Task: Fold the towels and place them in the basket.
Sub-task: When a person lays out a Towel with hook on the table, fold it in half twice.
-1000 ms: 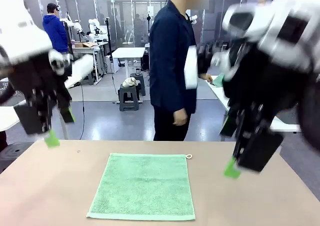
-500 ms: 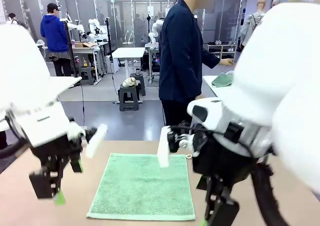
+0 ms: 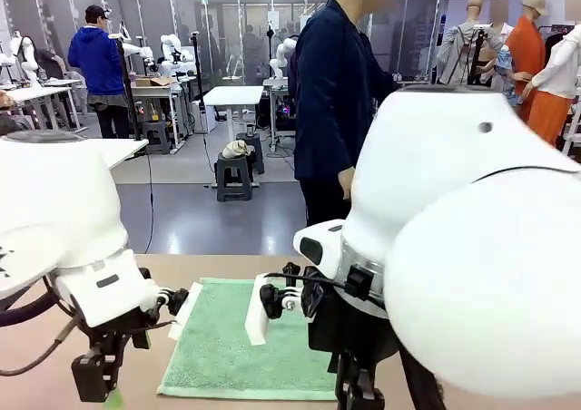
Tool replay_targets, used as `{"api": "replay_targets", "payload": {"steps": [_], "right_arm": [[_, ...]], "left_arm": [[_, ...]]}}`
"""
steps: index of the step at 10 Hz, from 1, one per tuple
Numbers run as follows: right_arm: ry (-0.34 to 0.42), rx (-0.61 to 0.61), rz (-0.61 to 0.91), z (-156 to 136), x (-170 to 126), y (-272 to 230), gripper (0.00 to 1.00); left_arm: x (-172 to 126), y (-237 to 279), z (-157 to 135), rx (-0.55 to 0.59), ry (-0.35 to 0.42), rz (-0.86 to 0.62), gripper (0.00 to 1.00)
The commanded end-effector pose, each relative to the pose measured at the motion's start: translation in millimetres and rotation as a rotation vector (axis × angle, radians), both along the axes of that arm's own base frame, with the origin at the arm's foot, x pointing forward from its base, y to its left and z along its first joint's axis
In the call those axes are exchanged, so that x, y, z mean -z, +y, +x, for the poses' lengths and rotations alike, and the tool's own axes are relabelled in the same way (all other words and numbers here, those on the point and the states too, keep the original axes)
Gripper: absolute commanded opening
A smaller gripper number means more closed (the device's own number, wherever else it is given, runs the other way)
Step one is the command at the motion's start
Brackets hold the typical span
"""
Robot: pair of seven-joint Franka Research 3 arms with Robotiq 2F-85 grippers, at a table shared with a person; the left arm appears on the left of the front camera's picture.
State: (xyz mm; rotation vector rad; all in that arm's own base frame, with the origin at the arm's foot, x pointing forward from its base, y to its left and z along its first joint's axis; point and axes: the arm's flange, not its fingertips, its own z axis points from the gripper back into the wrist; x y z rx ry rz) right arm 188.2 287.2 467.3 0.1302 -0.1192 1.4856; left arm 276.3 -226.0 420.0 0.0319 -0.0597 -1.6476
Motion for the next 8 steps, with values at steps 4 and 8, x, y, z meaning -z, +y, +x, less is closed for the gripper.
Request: {"api": "replay_targets", "payload": {"steps": [4, 8], "right_arm": [[0.009, 0.001, -0.007, 3.3, 7.0, 3.0, 1.0], [0.01, 0.001, -0.007, 3.4, 7.0, 3.0, 1.0]], "left_arm": [[4.2, -3.3, 4.1, -0.009, -0.022, 0.008, 1.0], [2.9, -2.3, 4.6, -0.013, -0.023, 0.005, 1.0]]}}
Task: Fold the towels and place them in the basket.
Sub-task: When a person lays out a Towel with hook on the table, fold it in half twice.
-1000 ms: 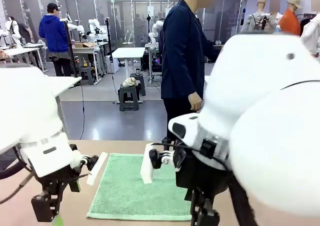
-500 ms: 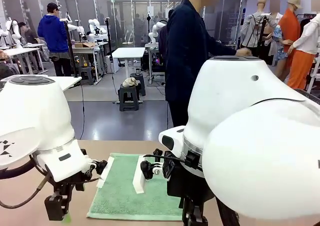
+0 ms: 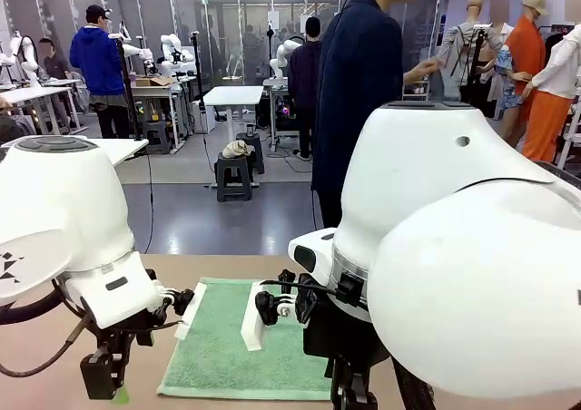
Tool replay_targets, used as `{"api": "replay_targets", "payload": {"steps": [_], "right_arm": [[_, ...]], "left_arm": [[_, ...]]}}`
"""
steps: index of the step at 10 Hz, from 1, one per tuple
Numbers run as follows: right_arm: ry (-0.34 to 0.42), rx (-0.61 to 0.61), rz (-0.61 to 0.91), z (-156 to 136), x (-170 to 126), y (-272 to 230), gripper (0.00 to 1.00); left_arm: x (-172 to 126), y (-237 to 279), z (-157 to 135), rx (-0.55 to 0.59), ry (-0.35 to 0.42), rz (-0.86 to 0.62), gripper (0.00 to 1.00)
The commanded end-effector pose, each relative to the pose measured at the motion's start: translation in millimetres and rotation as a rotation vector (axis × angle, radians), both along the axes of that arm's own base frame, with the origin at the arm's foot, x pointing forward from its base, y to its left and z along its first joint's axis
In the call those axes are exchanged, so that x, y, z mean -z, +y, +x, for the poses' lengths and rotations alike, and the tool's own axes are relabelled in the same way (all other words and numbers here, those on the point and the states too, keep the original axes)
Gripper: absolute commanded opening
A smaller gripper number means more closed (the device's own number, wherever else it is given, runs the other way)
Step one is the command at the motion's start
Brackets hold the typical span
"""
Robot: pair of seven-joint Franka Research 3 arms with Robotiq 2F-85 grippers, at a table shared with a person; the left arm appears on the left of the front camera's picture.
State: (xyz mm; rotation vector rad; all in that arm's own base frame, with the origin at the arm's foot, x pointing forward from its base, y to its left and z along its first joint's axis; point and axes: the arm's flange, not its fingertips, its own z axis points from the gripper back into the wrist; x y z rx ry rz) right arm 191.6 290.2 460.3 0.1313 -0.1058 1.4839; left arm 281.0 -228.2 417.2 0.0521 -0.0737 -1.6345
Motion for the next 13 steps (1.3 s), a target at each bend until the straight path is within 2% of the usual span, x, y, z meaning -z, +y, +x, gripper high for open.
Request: {"api": "replay_targets", "payload": {"steps": [1, 2, 7, 9, 11, 13], "right_arm": [[0.022, -0.029, -0.039, 10.6, 12.6, 1.8, 1.0], [0.03, -0.039, -0.049, 19.2, 26.1, 1.1, 1.0], [-0.044, 0.003, -0.113, 58.6, 88.7, -3.9, 1.0], [-0.097, -0.004, -0.106, 69.2, 111.6, -6.8, 1.0], [-0.103, 0.001, -0.1, 74.3, 125.9, -11.3, 1.0], [-0.1, 0.012, -0.106, 80.3, 136.6, -20.3, 1.0]], "left_arm": [[5.8, -1.9, 5.4, -0.021, 0.02, 0.013, 1.0], [12.5, -3.0, 7.4, -0.03, 0.027, 0.026, 1.0], [38.8, -14.9, 10.8, -0.065, 0.026, 0.023, 1.0], [57.6, -19.5, 15.6, -0.065, -0.068, 0.022, 1.0], [75.3, -18.4, 23.7, -0.069, -0.095, 0.039, 1.0], [86.3, -15.9, 27.9, -0.075, -0.086, 0.056, 1.0]]}}
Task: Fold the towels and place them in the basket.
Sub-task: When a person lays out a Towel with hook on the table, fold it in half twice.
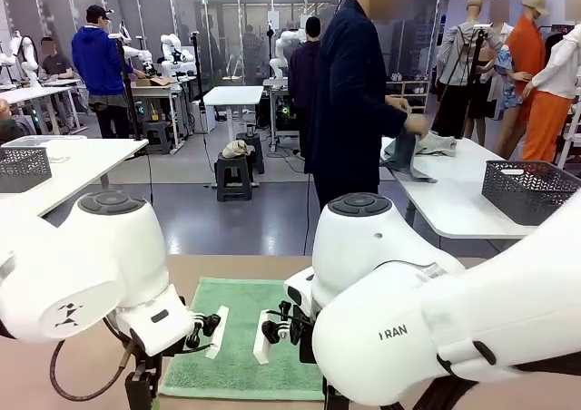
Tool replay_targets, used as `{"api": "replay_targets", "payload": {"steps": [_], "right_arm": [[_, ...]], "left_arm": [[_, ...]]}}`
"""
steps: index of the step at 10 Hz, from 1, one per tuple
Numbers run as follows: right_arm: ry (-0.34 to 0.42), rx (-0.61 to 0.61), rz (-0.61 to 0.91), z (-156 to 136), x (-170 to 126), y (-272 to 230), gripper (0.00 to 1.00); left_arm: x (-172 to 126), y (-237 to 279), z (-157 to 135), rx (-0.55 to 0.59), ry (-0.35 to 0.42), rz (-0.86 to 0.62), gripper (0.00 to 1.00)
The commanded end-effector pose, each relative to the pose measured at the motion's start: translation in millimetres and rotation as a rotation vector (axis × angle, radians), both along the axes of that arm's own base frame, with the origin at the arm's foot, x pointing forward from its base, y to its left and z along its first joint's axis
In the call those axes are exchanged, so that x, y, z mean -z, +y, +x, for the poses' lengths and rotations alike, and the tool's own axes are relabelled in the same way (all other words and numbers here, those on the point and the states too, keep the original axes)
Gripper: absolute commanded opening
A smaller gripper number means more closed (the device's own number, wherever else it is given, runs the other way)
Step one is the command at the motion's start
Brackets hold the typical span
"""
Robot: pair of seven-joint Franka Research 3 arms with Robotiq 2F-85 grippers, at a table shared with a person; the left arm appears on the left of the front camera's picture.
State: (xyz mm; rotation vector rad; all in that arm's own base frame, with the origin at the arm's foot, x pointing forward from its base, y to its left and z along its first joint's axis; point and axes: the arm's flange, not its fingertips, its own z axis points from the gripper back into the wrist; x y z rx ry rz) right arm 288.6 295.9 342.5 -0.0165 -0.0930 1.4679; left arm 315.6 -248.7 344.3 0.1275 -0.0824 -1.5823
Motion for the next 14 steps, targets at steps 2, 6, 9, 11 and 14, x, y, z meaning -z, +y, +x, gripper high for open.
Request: {"api": "replay_targets", "payload": {"steps": [2, 6, 9, 11, 14], "right_arm": [[-0.017, -0.011, -0.011, -12.0, 23.6, -33.7, 1.0], [-0.035, -0.058, -0.046, 1.9, 33.7, -50.4, 1.0], [-0.043, -0.059, -0.055, 9.5, 45.3, -55.0, 1.0], [-0.033, -0.065, -0.05, 8.8, 48.1, -55.3, 1.0], [-0.036, -0.066, -0.046, 11.1, 54.7, -55.5, 1.0]], "left_arm": [[18.9, 9.8, -5.2, -0.021, -0.03, 0.012, 1.0], [28.2, 16.9, 0.6, 0.012, -0.044, -0.032, 1.0], [38.7, 19.3, 4.9, 0.026, -0.055, -0.036, 1.0], [41.9, 19.8, 5.9, 0.038, -0.05, -0.039, 1.0], [48.9, 22.3, 10.1, 0.05, -0.042, -0.032, 1.0]]}}
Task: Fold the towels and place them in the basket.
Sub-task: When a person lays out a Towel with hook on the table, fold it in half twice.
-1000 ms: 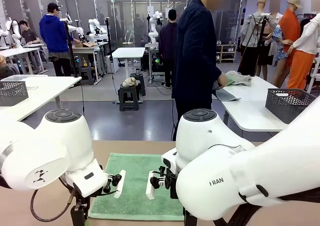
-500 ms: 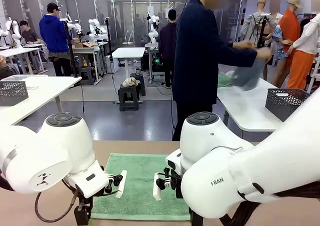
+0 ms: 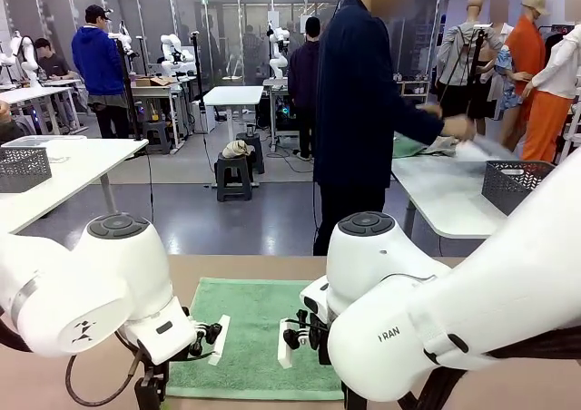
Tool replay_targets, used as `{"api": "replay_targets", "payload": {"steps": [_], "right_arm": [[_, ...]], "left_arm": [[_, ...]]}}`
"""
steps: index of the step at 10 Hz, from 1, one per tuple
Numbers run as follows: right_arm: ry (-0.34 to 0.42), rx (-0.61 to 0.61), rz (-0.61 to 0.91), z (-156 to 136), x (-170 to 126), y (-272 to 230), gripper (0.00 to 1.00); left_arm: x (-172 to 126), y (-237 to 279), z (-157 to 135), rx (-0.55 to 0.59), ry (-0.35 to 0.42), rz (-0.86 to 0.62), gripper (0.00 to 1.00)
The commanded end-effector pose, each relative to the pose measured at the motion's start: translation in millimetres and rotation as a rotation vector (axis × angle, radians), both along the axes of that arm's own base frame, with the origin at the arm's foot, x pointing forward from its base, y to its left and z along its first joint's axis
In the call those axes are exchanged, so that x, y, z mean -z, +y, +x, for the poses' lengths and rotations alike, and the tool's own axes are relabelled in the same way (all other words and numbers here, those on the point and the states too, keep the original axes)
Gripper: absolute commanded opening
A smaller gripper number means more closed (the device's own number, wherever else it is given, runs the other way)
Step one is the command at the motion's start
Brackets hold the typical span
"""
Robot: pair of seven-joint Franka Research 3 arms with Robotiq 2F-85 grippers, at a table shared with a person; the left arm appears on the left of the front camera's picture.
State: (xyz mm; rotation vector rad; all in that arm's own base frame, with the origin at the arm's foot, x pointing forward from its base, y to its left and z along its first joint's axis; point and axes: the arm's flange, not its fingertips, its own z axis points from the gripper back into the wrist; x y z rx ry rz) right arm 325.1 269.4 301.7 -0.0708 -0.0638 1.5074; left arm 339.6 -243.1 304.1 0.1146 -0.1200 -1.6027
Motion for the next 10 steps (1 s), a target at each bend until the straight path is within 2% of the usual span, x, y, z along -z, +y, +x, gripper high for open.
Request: {"api": "replay_targets", "payload": {"steps": [1, 3, 4, 5, 6, 9, 10], "right_arm": [[-0.023, -0.029, 0.01, -25.2, 15.8, -28.4, 1.0], [-0.027, -0.025, 0.009, -23.3, 18.4, -26.9, 1.0], [-0.035, -0.021, 0.004, -22.5, 18.3, -26.0, 0.94], [-0.036, -0.016, 0.004, -22.8, 18.5, -25.7, 0.81], [-0.042, -0.014, 0.005, -22.3, 18.6, -25.7, 0.9], [-0.026, -0.003, 0.008, -20.2, 24.0, -26.1, 0.9], [-0.028, 0.001, 0.004, -19.3, 24.8, -26.8, 0.71]], "left_arm": [[10.2, 17.5, -13.7, 0.03, -0.029, -0.002, 1.0], [12.2, 17.5, -12.3, 0.034, -0.029, -0.003, 1.0], [11.6, 16.7, -12.1, 0.036, -0.041, 0.005, 1.0], [11.5, 18.7, -11.8, 0.034, -0.035, 0.005, 0.82], [11.0, 18.7, -10.4, 0.028, -0.037, -0.002, 0.84], [14.1, 23.7, -8.2, 0.009, -0.017, -0.01, 0.84], [14.6, 23.4, -7.3, 0.009, -0.021, -0.004, 0.84]]}}
